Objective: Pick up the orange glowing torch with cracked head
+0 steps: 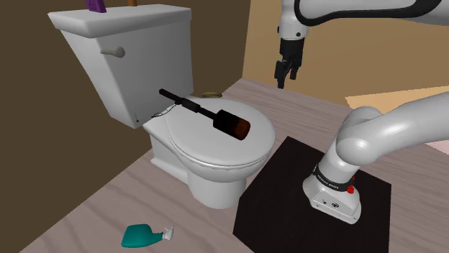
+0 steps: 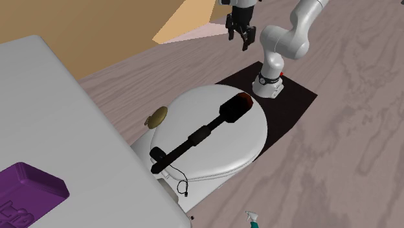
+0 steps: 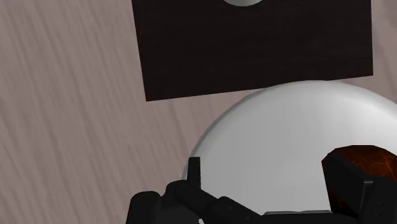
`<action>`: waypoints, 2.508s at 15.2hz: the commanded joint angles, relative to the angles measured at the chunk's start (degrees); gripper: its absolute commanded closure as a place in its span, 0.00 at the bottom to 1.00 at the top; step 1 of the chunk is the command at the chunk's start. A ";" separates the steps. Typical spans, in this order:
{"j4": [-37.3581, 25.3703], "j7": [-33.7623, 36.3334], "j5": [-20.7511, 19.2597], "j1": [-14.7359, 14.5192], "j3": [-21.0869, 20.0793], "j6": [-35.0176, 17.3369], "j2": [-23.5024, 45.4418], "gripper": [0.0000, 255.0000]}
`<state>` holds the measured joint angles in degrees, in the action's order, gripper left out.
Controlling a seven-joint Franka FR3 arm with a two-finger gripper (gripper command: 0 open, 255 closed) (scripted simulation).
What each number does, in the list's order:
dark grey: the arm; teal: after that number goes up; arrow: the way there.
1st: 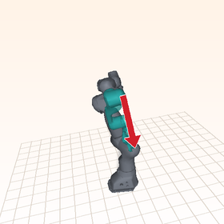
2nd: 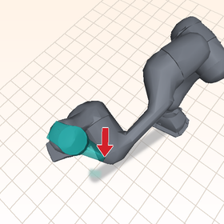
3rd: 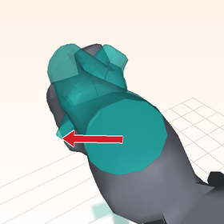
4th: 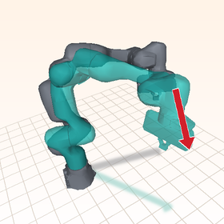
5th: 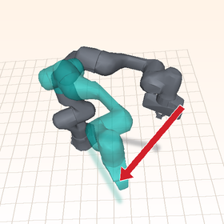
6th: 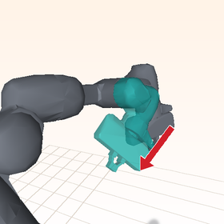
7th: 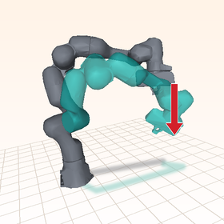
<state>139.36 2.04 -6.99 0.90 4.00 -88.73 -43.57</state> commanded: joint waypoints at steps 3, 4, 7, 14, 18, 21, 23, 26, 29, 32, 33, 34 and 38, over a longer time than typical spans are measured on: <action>-0.29 0.52 0.98 -0.88 -0.47 -3.44 3.20 0.00; -0.53 0.74 1.45 -1.31 -0.71 -5.12 4.86 0.00; -1.70 1.32 2.77 -2.59 -1.41 -9.96 10.03 0.00; -6.82 2.10 5.48 -5.25 -3.17 -19.69 22.79 0.00; -11.17 2.33 6.72 -6.54 -4.23 -24.07 30.27 0.00; -15.09 2.47 7.45 -7.42 -5.03 -26.74 35.90 0.00; -18.01 2.56 7.84 -7.96 -5.58 -28.22 39.66 0.00; -22.86 2.72 8.24 -8.76 -6.38 -30.00 45.30 0.00; -28.29 2.92 8.44 -9.55 -7.16 -31.23 50.97 0.00; -27.41 2.90 8.43 -9.56 -7.16 -32.67 51.52 0.00; -27.00 2.89 8.42 -9.57 -7.16 -33.38 51.82 0.00; -26.59 2.88 8.41 -9.57 -7.16 -34.09 52.12 0.00; -25.22 2.86 8.38 -9.59 -7.16 -36.62 53.27 0.00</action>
<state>114.05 4.82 1.40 -8.65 -3.13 -124.89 9.38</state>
